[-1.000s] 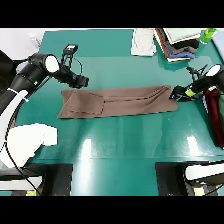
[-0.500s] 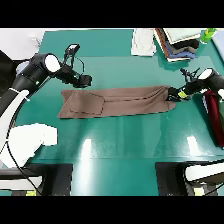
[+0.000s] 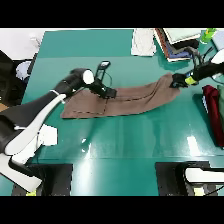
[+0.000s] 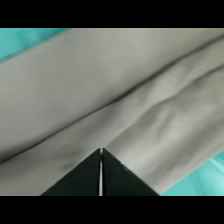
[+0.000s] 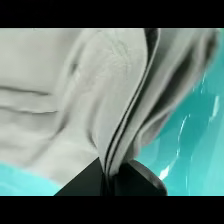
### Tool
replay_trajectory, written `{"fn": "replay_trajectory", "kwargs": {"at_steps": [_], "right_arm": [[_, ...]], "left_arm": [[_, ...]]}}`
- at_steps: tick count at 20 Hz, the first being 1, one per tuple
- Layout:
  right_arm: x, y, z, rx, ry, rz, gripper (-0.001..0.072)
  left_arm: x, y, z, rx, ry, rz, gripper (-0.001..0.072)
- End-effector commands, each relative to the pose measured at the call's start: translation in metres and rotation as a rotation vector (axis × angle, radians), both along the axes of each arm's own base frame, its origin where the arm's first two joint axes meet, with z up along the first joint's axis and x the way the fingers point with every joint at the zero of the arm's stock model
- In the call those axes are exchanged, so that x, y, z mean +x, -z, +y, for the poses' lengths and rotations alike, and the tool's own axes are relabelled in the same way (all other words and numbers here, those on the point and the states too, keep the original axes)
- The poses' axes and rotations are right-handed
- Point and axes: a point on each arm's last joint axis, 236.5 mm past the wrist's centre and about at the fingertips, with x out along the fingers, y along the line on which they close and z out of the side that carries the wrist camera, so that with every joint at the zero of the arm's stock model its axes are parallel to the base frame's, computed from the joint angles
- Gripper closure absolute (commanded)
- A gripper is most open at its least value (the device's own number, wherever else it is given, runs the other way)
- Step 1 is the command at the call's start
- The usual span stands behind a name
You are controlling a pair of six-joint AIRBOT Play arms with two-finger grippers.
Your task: Fold the shirts.
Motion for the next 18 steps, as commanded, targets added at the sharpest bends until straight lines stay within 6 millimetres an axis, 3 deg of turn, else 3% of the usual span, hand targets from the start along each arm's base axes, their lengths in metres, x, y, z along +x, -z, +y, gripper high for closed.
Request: {"fn": "replay_trajectory", "kwargs": {"at_steps": [1, 4, 7, 12, 15, 18], "right_arm": [[-0.002, -0.069, 0.047, 0.044, -0.101, -0.109, 0.0692], [0.000, -0.113, 0.083, 0.078, -0.165, -0.204, 0.0692], [-0.003, -0.142, 0.110, 0.089, -0.214, -0.265, 0.0692], [-0.013, -0.156, 0.141, 0.113, -0.258, -0.283, 0.0692], [-0.017, -0.159, 0.161, 0.128, -0.292, -0.298, 0.0692], [-0.019, -0.168, 0.196, 0.163, -0.327, -0.350, 0.0692]], "left_arm": [[-0.006, 0.022, -0.035, -0.008, 0.049, 0.024, 0.0679], [-0.011, 0.032, -0.042, -0.026, 0.051, 0.063, 0.0679], [-0.012, 0.033, -0.041, -0.018, 0.068, 0.061, 0.0679], [-0.007, 0.027, -0.032, -0.012, 0.059, 0.068, 0.0679], [0.018, -0.012, 0.001, 0.001, 0.023, 0.010, 0.0679], [0.048, -0.081, 0.075, 0.057, -0.065, -0.130, 0.0678]]}}
